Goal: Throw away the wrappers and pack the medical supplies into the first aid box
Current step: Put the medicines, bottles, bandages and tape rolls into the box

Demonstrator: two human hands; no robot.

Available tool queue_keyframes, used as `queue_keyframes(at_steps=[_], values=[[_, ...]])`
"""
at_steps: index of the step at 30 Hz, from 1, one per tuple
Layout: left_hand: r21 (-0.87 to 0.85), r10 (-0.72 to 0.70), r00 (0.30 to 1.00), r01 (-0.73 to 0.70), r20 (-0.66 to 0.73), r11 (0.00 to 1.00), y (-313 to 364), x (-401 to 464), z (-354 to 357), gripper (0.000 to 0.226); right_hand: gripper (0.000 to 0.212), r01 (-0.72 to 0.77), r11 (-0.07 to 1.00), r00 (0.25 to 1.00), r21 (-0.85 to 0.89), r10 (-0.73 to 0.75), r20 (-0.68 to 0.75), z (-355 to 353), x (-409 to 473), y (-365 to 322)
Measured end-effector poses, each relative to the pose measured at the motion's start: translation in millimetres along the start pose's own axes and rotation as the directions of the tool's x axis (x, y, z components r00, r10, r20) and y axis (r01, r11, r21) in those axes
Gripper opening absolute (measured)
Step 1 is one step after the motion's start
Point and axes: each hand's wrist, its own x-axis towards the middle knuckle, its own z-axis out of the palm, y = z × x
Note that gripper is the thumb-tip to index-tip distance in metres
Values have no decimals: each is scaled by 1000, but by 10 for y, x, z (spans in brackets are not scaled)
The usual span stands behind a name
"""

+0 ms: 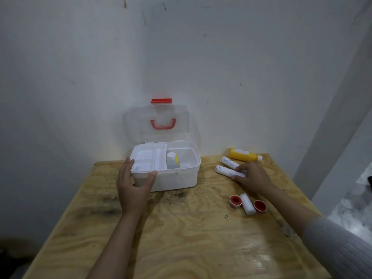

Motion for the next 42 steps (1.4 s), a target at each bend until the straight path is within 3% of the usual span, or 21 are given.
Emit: queue_keyframes(at_steps=[8, 13, 16, 18, 22, 28, 33, 37, 42], values=[[-25, -15, 1000, 15, 7, 1000, -13, -7, -8, 71, 29, 175, 961, 982, 213, -155, -105, -248, 84, -327], [-22, -11, 1000, 11, 11, 1000, 10, -12, -10, 72, 48, 298, 934, 954, 199, -284, -95, -537, 364, -749], [-14, -18, 1000, 18, 9, 1000, 21, -12, -8, 71, 50, 364, 926, 930, 96, -367, 16, -617, 575, -1081], [-13, -24, 1000, 24, 9, 1000, 30, -19, -10, 71, 47, 410, 912, 902, -31, -400, 162, -599, 685, -1332], [-18, -24, 1000, 24, 11, 1000, 33, -14, -15, 74, 44, 481, 818, 842, -315, -330, 427, -395, 862, -1708], [-12, -22, 1000, 22, 17, 1000, 39, -9, -32, 75, 53, 553, 755, 759, -351, -282, 587, -77, 1002, -1882], [-22, -19, 1000, 19, 20, 1000, 48, -8, -32, 75, 56, 567, 751, 764, -339, -327, 556, 34, 1011, -1808], [-18, -15, 1000, 15, 13, 1000, 65, -12, -30, 75, 46, 576, 699, 807, -423, -406, 428, -7, 1004, -1748], [2, -14, 1000, 14, 10, 1000, 75, -26, -21, 72, 39, 547, 738, 836, -395, -456, 306, -108, 987, -1626]])
